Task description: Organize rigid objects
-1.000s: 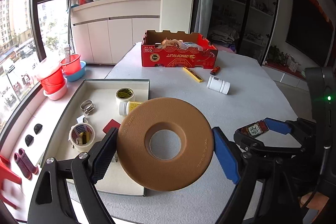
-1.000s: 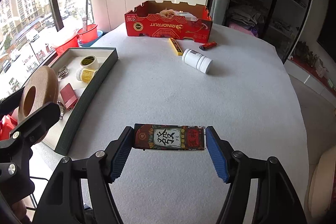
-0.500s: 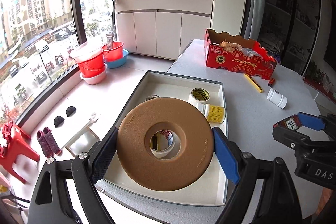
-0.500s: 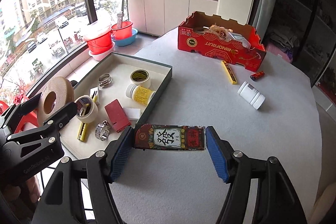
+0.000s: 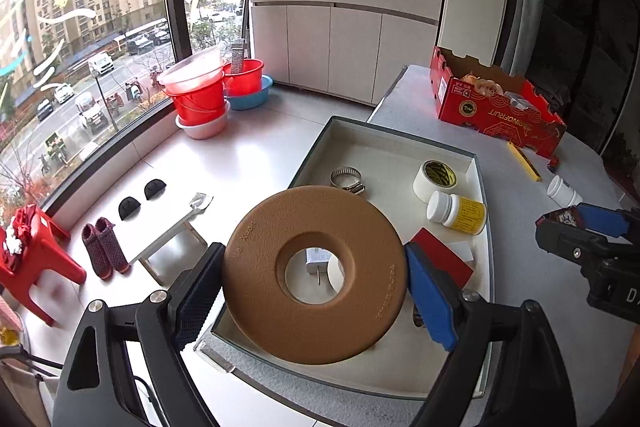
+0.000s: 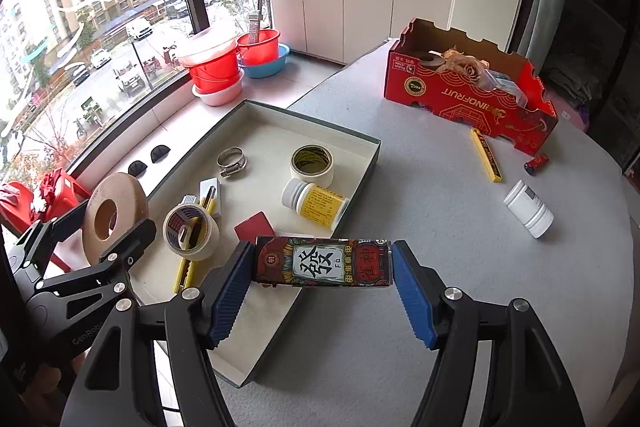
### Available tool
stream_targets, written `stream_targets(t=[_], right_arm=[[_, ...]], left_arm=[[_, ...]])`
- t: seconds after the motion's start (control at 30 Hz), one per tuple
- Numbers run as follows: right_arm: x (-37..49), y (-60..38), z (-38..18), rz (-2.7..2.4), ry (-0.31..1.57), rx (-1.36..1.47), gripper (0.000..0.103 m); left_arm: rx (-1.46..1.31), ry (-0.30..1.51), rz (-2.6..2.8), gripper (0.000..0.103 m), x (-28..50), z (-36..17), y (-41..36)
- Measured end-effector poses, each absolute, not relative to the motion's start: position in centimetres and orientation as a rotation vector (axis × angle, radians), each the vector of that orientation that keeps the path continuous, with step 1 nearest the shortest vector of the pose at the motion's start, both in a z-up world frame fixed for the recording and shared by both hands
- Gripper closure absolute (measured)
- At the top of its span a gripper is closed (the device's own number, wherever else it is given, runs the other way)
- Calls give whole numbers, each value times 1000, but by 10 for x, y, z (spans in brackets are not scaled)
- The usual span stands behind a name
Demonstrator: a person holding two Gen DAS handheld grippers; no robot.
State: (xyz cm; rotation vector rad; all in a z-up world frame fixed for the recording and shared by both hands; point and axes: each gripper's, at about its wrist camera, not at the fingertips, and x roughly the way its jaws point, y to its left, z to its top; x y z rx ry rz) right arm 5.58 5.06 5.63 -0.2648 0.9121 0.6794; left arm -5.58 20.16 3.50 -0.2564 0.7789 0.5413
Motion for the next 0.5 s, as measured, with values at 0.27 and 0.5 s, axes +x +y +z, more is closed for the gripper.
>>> stream_targets(t=[0.27,0.5], right_arm=[[68,60,49,691,952,-249,33],[74,72,42,700,974,-253,33]], left_arm=[[-255,796,548,14,-52,32,208],[-235,803,530,14,-35,31,208]])
